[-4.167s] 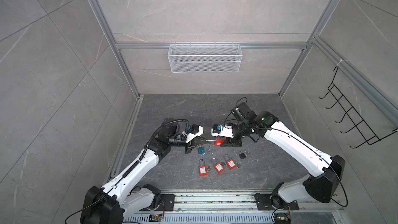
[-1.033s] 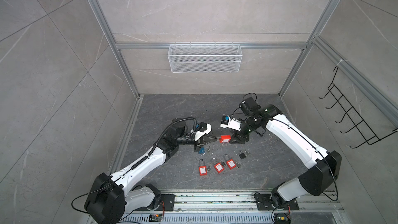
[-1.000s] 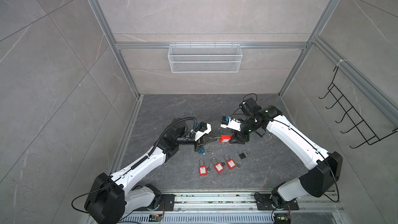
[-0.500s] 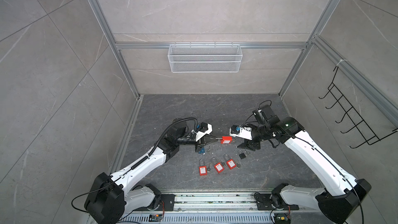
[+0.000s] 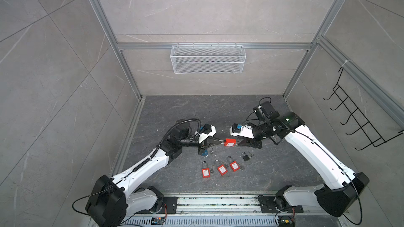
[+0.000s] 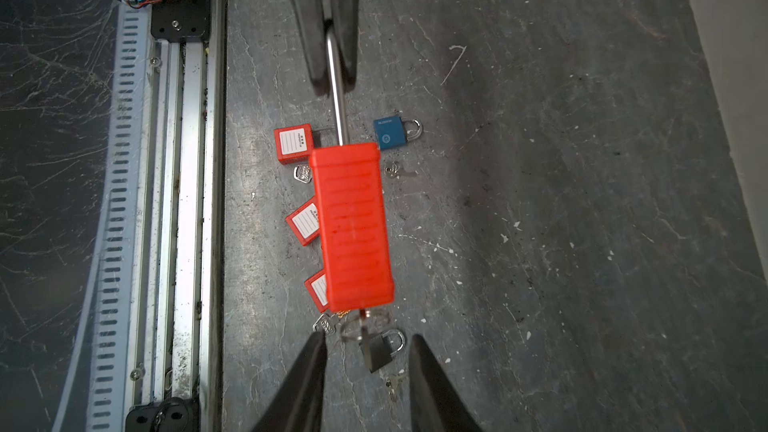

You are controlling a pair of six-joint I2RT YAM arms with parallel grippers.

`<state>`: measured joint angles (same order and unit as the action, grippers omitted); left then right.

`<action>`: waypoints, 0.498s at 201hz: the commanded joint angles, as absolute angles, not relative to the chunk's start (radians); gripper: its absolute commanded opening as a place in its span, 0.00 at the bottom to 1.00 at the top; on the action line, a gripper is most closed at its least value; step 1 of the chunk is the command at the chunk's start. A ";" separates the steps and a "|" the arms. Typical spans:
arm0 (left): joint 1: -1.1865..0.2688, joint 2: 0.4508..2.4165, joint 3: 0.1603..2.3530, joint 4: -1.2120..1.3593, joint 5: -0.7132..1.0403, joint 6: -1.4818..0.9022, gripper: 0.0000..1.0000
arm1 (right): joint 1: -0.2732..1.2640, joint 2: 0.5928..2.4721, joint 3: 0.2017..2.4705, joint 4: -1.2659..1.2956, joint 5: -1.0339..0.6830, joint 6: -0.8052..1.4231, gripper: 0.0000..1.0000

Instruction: Lock with the key

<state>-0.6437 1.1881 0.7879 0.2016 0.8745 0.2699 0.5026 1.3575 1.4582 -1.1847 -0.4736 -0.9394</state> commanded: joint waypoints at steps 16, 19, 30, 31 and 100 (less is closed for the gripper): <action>-0.651 1.176 0.837 0.202 0.920 0.307 0.00 | 0.500 1.374 1.488 -1.228 -0.511 -0.951 0.27; -0.651 1.177 0.836 0.200 0.920 0.308 0.00 | 0.500 1.373 1.488 -1.227 -0.515 -0.953 0.27; -0.652 1.175 0.837 0.199 0.919 0.310 0.00 | 0.500 1.373 1.486 -1.226 -0.518 -0.960 0.25; -0.651 1.175 0.837 0.198 0.919 0.310 0.00 | 0.502 1.373 1.485 -1.226 -0.518 -0.960 0.24; -0.652 1.173 0.841 0.185 0.914 0.321 0.00 | 0.503 1.401 1.492 -1.259 -0.530 -0.980 0.17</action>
<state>-0.6483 1.1881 0.7891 0.1604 0.8742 0.2924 0.5026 1.3853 1.4609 -1.2205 -0.4992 -0.9627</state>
